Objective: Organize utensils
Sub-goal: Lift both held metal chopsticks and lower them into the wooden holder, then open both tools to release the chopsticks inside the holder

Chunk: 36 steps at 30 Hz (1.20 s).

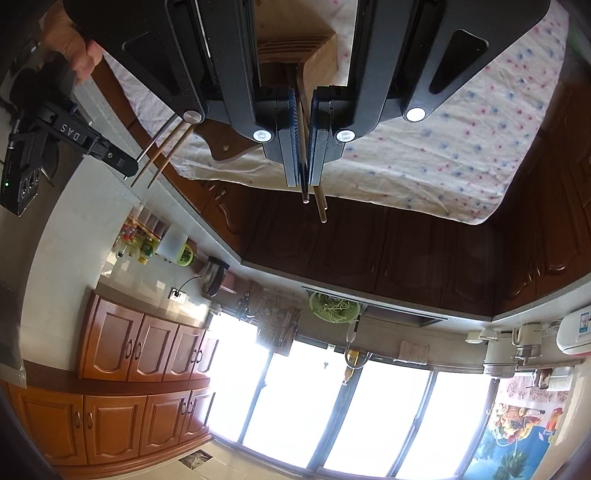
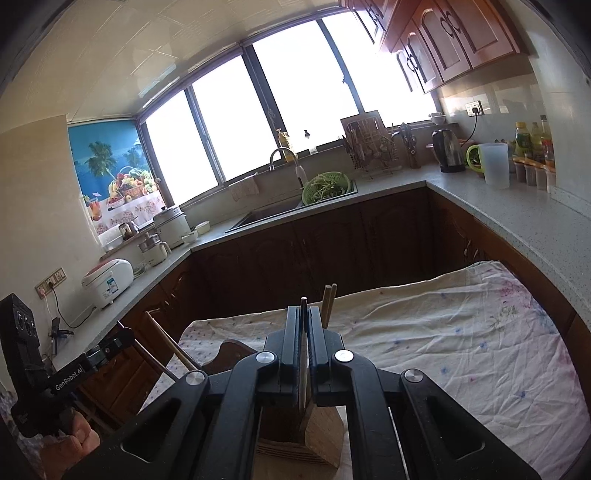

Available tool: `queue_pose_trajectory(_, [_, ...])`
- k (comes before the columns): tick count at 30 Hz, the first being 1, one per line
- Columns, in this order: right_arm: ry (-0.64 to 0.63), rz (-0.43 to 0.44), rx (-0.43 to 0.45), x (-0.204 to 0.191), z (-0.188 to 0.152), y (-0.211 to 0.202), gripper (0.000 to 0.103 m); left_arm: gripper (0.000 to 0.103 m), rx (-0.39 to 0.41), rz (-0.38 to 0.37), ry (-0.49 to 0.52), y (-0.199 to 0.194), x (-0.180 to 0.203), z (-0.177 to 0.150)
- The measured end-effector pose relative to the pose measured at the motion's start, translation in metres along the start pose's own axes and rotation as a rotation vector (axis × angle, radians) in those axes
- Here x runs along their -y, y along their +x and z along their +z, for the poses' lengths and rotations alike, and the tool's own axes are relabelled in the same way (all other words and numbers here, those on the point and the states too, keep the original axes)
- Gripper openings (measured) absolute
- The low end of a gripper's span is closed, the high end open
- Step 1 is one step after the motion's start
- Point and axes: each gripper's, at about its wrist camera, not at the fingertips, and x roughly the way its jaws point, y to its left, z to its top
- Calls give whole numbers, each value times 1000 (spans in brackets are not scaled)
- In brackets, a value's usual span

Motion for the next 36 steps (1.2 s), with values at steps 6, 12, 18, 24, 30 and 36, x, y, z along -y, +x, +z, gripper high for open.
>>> queue_pose_trajectory(6, [21, -9, -24, 8, -6, 6, 5, 4, -19, 2, -6, 8, 0, -4])
queue_pose_trajectory(12, [23, -11, -34, 9, -6, 7, 5, 4, -23, 4, -6, 8, 1, -1])
queue_pose_trajectory(18, [27, -14, -42, 7, -7, 8, 6, 5, -33, 2, -5, 10, 1, 0])
queue_pose_trajectory(24, [57, 3, -31, 11, -6, 3, 38, 49, -27, 18, -17, 2, -3, -1])
queue_pose_trajectory(30, [85, 31, -10, 14, -6, -11, 70, 66, -31, 32, -27, -12, -8, -5])
queue_pose_trajectory(36, [70, 41, 22, 9, -15, -36, 96, 81, -58, 58, -33, -34, -14, -23])
